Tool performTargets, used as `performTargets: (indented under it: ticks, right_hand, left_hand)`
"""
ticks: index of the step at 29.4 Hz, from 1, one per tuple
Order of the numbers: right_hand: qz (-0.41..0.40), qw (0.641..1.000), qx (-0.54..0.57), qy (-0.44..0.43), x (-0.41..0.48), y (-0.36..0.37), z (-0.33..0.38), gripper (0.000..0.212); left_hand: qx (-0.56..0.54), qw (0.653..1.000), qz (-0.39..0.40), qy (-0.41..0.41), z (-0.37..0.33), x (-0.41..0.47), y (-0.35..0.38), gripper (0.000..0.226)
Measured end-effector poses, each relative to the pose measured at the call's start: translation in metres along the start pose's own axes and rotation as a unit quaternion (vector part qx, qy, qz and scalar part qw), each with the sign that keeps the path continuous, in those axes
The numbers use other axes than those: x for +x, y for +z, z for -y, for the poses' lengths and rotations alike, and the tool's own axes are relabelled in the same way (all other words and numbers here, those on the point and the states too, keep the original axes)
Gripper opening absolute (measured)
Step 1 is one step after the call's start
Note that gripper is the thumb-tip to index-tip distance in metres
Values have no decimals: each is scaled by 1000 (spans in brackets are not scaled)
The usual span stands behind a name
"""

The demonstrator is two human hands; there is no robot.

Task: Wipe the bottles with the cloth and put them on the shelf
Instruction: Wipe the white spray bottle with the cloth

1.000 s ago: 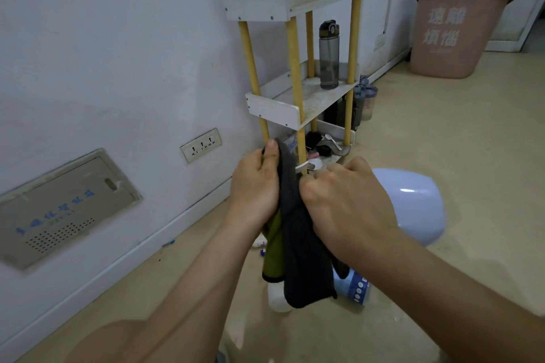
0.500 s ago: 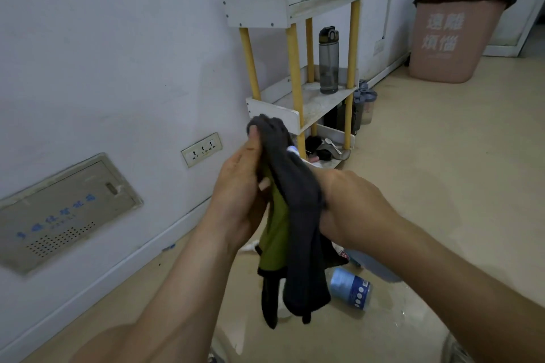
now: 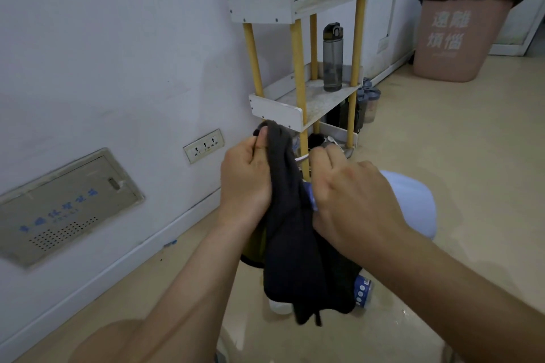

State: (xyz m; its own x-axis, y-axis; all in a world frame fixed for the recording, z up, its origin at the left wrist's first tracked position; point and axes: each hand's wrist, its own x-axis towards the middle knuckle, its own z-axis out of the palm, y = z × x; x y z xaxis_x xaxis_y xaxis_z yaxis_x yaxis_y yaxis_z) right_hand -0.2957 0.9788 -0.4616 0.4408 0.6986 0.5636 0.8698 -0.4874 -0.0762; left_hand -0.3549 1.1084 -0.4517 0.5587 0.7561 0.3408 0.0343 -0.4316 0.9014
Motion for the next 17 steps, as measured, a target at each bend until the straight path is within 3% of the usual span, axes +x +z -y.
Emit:
performTargets:
  ticks: [5, 9, 12, 14, 17]
  right_hand:
    - [4, 1000, -22, 2, -1, 4, -11, 67]
    - [-16, 998, 5, -52, 0, 8, -14, 32]
    - [18, 997, 39, -58, 0, 7, -13, 32]
    - [87, 994, 61, -24, 4, 3, -13, 24]
    - [175, 949, 259, 28, 2, 11, -22, 40]
  left_hand:
    - [-60, 998, 10, 23, -5, -4, 1, 54]
    - [-77, 997, 8, -16, -6, -6, 1, 50]
    - [-85, 995, 23, -50, -4, -5, -2, 52]
    - [-102, 991, 30, -81, -2, -7, -3, 49]
    - [-191, 970, 37, -145, -2, -13, -3, 39]
